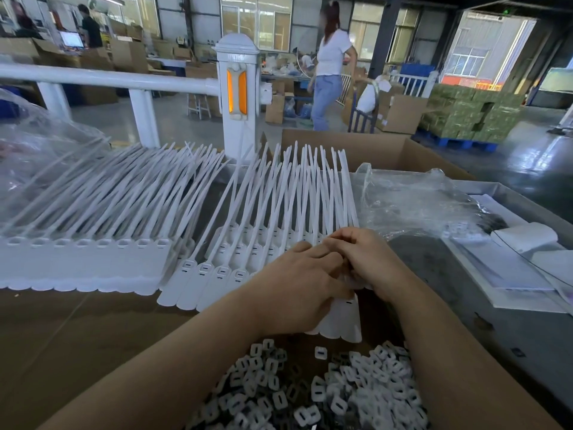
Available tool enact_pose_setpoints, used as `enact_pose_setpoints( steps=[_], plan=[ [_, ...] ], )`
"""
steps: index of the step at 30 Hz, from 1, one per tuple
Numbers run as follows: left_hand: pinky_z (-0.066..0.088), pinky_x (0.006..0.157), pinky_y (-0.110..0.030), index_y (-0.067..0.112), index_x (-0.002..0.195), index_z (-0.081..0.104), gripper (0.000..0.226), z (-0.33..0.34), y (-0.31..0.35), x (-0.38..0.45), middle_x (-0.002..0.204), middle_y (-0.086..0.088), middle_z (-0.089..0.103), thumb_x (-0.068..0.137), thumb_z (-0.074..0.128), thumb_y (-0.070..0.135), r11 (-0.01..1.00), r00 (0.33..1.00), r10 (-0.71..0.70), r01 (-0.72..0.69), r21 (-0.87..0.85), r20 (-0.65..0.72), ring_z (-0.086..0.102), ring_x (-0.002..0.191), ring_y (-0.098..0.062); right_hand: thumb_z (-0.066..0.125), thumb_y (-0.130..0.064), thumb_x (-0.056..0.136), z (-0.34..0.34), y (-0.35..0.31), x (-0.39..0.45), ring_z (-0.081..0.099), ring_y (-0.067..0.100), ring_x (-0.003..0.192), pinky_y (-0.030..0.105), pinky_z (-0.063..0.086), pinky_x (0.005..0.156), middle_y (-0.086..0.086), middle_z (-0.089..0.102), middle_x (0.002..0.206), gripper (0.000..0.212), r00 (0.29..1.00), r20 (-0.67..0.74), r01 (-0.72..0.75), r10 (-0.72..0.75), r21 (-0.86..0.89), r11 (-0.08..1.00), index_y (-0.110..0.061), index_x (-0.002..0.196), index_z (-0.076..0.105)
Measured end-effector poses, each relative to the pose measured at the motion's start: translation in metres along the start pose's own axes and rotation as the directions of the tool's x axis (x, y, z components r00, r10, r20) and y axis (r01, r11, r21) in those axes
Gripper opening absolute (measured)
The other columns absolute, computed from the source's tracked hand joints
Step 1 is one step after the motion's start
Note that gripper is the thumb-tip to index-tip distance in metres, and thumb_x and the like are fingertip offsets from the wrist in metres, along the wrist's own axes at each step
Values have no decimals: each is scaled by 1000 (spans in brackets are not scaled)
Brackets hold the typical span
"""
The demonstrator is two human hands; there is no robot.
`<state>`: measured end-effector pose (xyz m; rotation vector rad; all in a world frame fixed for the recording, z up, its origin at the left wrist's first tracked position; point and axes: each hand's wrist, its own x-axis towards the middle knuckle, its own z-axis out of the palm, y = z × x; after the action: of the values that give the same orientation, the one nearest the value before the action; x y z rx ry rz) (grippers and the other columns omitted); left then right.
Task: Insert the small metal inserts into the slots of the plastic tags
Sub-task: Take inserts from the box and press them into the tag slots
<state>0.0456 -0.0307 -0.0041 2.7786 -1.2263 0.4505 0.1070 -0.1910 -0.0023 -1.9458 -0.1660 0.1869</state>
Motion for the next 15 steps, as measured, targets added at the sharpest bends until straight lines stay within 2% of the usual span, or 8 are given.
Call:
enact_pose_setpoints(
  steps=[2, 5, 7, 9, 12, 15],
  plan=[
    [28, 94, -30, 41, 128, 61, 37, 1, -1, -2, 106, 6, 47, 97, 47, 29, 1000, 1000, -11, 11, 1, -4, 29, 107, -9, 64, -25, 97, 0, 0, 0, 55, 5, 47, 15, 42, 42, -4, 65, 58, 15, 1000, -2, 1, -1, -22, 1000, -16, 89, 73],
    [14, 91, -26, 48, 132, 55, 38, 2, -3, -6, 102, 10, 31, 100, 43, 31, 998, 998, -59, 60, -30, 24, 27, 107, -9, 63, -25, 98, 1, 0, 0, 52, 3, 43, 14, 40, 41, -7, 62, 51, 15, 1000, 1, 5, -5, -44, 999, -16, 89, 72],
    [11, 88, -25, 51, 134, 51, 38, 3, -5, -8, 103, 10, 31, 102, 40, 33, 995, 996, -81, 83, -48, 44, 28, 106, -10, 63, -25, 98, 1, 0, -1, 52, 3, 43, 14, 41, 41, -5, 62, 51, 15, 1000, 3, 8, -8, -48, 999, -16, 89, 71],
    [12, 89, -27, 54, 136, 47, 39, 4, -9, -10, 111, 8, 38, 103, 37, 35, 988, 988, -114, 124, -92, 105, 28, 108, -11, 63, -25, 97, 1, -1, -1, 52, 4, 44, 14, 39, 41, -3, 65, 56, 15, 1000, 7, 13, -13, -69, 998, -16, 90, 71],
    [18, 102, -34, 59, 139, 38, 41, 4, -16, -13, 123, 9, 37, 103, 38, 40, 956, 952, -162, 217, -197, 261, 25, 117, -12, 62, -24, 97, 1, -2, -2, 52, 5, 46, 15, 37, 41, -2, 66, 58, 15, 1000, 13, 13, -12, -83, 997, -15, 90, 71],
    [20, 109, -40, 64, 137, 30, 56, 0, -24, -13, 128, 13, 35, 93, 58, 45, 869, 928, -198, 316, -380, 316, 26, 121, -11, 62, -23, 98, 0, -4, -3, 54, 8, 48, 18, 40, 42, -1, 66, 60, 14, 1000, 8, 16, -15, -85, 996, -13, 91, 71]
  ],
)
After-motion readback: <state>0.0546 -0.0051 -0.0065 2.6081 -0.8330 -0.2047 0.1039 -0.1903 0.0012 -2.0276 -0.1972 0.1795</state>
